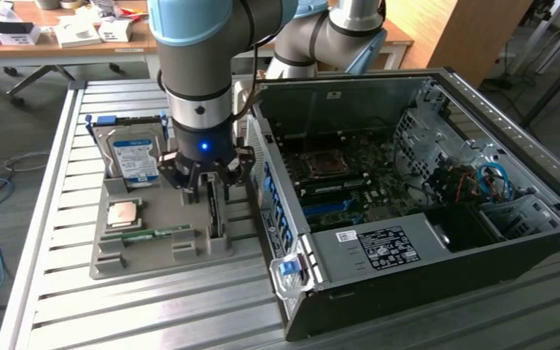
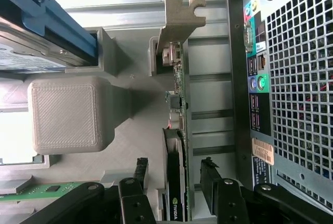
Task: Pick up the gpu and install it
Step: 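Pick up the gpu and move the gpu toward the slot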
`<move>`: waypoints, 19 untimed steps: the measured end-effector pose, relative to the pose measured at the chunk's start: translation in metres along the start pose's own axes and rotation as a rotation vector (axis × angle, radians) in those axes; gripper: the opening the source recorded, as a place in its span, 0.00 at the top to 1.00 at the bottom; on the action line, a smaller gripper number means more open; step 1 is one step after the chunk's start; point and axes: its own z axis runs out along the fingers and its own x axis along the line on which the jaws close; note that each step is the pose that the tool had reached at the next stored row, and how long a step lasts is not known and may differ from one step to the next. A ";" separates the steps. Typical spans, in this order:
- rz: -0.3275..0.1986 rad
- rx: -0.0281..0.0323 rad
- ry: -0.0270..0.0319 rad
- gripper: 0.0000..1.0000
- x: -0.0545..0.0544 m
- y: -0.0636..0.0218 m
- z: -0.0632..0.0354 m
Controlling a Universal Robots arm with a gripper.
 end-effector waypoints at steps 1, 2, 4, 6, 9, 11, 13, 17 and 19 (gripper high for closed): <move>0.000 0.0001 0.0000 0.47 0.000 0.0000 0.0000; 0.000 0.0001 0.0000 0.47 0.000 0.0000 0.0000; 0.000 0.0001 0.0000 0.47 0.000 0.0000 0.0000; 0.000 0.0001 0.0000 0.47 0.000 0.0000 0.0000; 0.000 0.0000 0.0000 0.48 0.000 0.0000 0.0000; 0.000 0.0000 0.0000 0.55 0.000 0.0000 0.0000; 0.000 0.0000 0.0000 0.55 0.000 0.0000 0.0000; 0.000 0.0000 0.0000 0.64 0.000 0.0000 0.0000; 0.000 0.0000 0.0000 0.64 0.000 0.0000 0.0000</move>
